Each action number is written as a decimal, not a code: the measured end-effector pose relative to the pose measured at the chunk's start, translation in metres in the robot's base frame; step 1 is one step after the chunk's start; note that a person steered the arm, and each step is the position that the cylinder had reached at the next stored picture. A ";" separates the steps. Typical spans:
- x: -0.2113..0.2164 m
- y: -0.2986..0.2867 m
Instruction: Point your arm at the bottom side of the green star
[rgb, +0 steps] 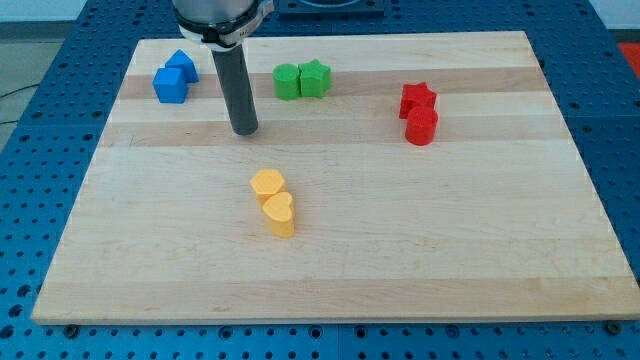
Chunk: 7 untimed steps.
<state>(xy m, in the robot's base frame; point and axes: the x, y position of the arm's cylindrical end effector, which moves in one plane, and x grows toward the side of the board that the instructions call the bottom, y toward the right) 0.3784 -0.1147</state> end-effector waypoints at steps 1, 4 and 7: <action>0.008 0.032; -0.017 0.090; -0.022 0.093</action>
